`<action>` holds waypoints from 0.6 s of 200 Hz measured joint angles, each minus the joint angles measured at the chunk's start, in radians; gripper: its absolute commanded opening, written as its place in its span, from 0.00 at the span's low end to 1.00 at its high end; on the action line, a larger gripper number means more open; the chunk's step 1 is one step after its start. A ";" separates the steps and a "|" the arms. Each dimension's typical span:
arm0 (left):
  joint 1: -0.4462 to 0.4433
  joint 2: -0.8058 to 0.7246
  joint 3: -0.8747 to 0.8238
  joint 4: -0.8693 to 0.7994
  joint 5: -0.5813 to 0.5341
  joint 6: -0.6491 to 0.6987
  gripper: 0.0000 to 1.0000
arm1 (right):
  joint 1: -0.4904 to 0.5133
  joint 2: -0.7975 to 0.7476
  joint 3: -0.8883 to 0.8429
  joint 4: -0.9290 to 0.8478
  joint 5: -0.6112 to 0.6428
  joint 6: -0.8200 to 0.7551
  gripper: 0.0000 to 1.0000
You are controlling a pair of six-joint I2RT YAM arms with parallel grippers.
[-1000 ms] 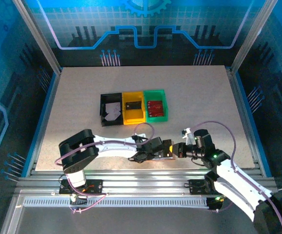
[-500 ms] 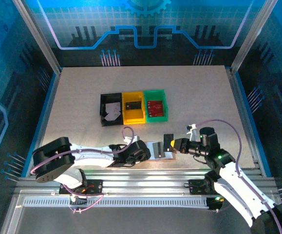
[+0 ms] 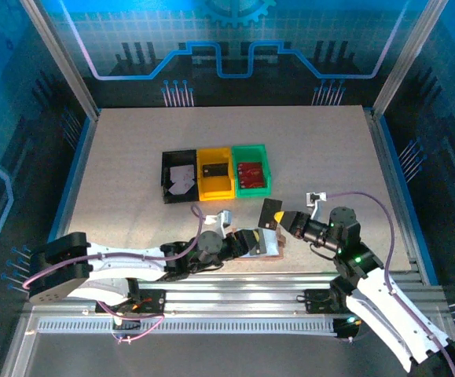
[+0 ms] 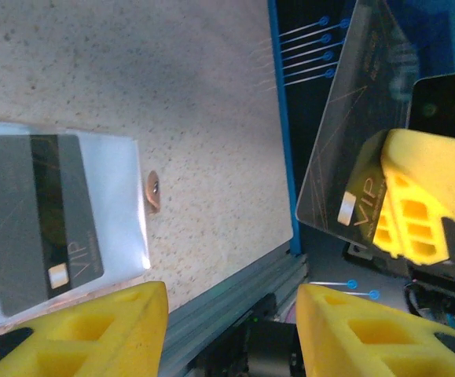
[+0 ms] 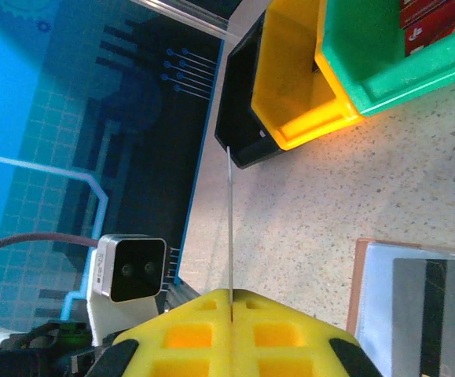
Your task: Take the credit cards out of the card holder
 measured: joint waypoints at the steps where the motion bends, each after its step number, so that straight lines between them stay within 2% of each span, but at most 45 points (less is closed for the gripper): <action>1: 0.000 0.001 -0.002 0.008 0.000 0.000 0.48 | 0.002 0.000 -0.001 0.001 0.001 0.002 0.00; 13: -0.006 0.024 -0.013 0.072 -0.007 0.001 0.53 | 0.035 -0.003 -0.011 0.020 0.026 0.019 0.00; 34: -0.021 0.073 -0.016 0.171 -0.015 0.012 0.53 | 0.095 -0.007 -0.033 0.058 0.084 0.045 0.00; 120: -0.027 0.104 -0.016 0.337 -0.052 0.023 0.48 | 0.259 -0.022 -0.073 0.160 0.265 0.080 0.00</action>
